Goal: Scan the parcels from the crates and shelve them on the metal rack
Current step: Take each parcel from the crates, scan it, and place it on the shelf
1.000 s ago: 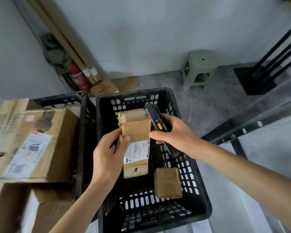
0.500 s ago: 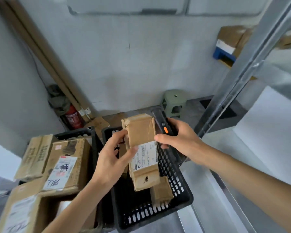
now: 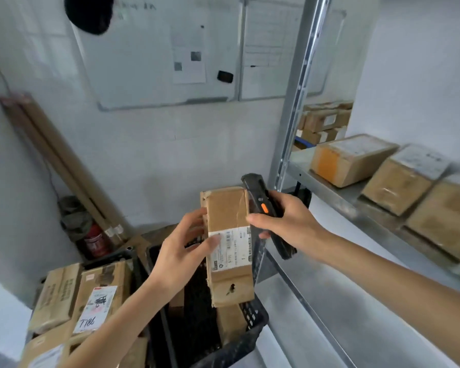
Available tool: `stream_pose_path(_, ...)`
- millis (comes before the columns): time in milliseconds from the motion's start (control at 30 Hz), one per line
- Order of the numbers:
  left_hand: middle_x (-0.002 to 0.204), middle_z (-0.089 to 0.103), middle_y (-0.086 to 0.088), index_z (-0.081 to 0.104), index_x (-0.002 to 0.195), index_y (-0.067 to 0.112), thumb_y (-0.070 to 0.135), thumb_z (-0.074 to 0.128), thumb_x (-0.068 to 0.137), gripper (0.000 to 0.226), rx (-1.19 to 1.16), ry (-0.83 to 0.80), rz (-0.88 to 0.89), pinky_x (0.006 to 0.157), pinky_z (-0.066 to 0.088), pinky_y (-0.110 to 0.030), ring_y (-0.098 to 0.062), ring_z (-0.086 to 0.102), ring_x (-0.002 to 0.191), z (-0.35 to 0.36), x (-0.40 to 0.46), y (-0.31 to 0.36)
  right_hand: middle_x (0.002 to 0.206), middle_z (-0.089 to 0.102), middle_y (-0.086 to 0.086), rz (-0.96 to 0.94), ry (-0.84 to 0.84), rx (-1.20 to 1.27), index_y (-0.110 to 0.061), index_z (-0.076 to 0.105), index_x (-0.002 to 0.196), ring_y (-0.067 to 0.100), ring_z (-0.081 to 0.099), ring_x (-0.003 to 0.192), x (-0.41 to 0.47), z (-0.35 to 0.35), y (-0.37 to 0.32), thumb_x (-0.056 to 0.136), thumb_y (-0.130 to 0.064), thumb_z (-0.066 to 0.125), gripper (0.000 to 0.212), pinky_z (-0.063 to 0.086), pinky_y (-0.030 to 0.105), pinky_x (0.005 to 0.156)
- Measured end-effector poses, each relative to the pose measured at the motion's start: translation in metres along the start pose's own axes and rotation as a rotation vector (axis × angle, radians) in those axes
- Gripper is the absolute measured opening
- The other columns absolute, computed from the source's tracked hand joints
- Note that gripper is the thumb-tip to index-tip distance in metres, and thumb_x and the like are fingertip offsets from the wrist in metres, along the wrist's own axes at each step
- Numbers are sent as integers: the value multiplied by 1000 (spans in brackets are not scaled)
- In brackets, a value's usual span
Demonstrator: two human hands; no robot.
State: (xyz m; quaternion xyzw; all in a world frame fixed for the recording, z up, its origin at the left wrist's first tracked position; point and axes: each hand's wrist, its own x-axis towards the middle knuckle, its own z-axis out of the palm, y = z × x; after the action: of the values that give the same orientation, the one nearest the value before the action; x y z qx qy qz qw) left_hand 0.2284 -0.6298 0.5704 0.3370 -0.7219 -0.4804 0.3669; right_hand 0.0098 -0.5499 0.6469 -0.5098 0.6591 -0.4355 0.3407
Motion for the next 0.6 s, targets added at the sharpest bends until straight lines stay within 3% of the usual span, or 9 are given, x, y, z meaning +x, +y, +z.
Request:
stream_pose_path(133, 119, 71, 12, 55, 133, 36, 22, 69, 95, 43, -59, 5, 28, 100, 54, -44, -9, 67, 114, 16, -14, 44, 103, 71, 14, -45, 53, -13, -10, 69, 108, 23, 74, 93, -38, -28, -17, 85, -27, 83, 32, 64, 46, 83)
stream_pose_path(267, 111, 74, 4, 58, 127, 44, 24, 66, 98, 36, -118, -20, 27, 95, 57, -49, -16, 70, 107, 35, -32, 81, 95, 73, 0, -113, 114, -43, -23, 69, 105, 18, 73, 91, -86, -52, -25, 83, -32, 84, 28, 59, 52, 91)
stream_pose_path(367, 108, 75, -2, 59, 123, 47, 25, 65, 98, 33, -176, -20, 28, 91, 59, -47, -20, 72, 103, 48, -47, 107, 93, 73, -3, -135, 124, -36, -30, 68, 107, 15, 71, 87, -127, -66, -24, 81, -33, 84, 31, 58, 50, 91)
stream_pose_path(467, 104, 76, -3, 58, 125, 43, 25, 65, 98, 33, -237, 20, 22, 80, 60, -35, -17, 74, 98, 59, -61, 131, 95, 73, -9, -143, 100, -89, -37, 66, 112, 8, 69, 91, -161, -78, -22, 80, -33, 86, 38, 54, 35, 86)
stream_pose_path(533, 103, 76, -4, 57, 128, 40, 27, 64, 98, 33, -281, 26, 15, 77, 61, -34, -16, 75, 95, 65, -69, 146, 97, 71, -20, -145, 77, -125, -39, 65, 117, 2, 67, 95, -181, -82, -24, 82, -32, 86, 41, 49, 26, 85)
stream_pose_path(600, 103, 76, -5, 57, 129, 38, 29, 63, 98, 33, -309, 13, 14, 76, 61, -35, -17, 75, 95, 71, -76, 160, 100, 71, -21, -145, 78, -145, -40, 64, 119, 1, 66, 97, -194, -85, -29, 83, -33, 85, 42, 49, 26, 84)
